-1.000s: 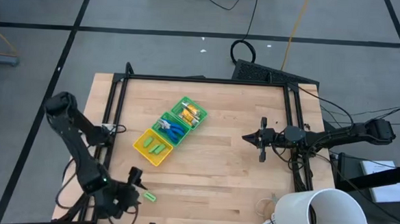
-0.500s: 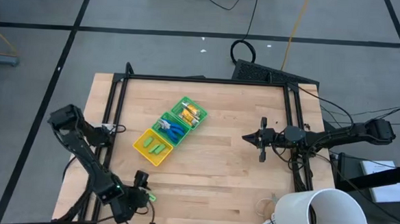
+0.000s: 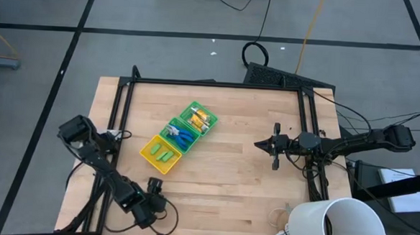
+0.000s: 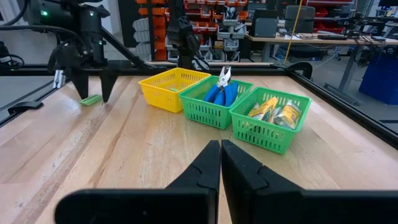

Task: Pick & Place School Supplies
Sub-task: Put the green eraser into the yellow bin

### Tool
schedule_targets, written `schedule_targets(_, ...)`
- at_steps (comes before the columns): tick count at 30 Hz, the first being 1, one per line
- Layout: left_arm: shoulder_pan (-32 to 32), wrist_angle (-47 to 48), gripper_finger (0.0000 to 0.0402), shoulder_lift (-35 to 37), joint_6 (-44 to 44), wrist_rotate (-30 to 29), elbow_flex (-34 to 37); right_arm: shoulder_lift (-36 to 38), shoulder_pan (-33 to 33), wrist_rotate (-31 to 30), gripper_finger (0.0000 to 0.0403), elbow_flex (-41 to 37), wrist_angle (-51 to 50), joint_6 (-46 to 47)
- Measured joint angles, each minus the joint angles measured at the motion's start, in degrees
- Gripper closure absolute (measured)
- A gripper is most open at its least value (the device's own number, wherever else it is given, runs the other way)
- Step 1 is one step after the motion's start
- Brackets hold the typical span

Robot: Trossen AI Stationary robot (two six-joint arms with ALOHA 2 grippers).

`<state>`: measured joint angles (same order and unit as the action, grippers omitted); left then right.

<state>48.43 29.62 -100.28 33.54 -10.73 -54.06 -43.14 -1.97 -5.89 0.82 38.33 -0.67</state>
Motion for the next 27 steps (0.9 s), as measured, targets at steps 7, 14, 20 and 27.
schedule_targets(7, -2.1, 0.1, 0.0133, -1.2, -0.8, 4.3, -0.2, 0.0, 0.0, 0.0, 0.0394, 0.0, 0.0, 0.0)
schedule_targets(14, -2.6, 0.4, 0.0161, -1.2, -1.4, 5.4, -0.1, 0.0, 0.0, 0.0, 0.0394, 0.0, 0.0, 0.0)
schedule_targets(20, -2.6, 0.6, 0.0238, -1.3, 0.9, 4.7, 0.0, 0.0, 0.0, 0.0, 0.0394, 0.0, 0.0, 0.0)
schedule_targets(27, -2.9, 0.3, 0.0314, -1.3, 9.9, 1.5, 0.1, 0.0, 0.0, 0.0, 0.0394, 0.0, 0.0, 0.0)
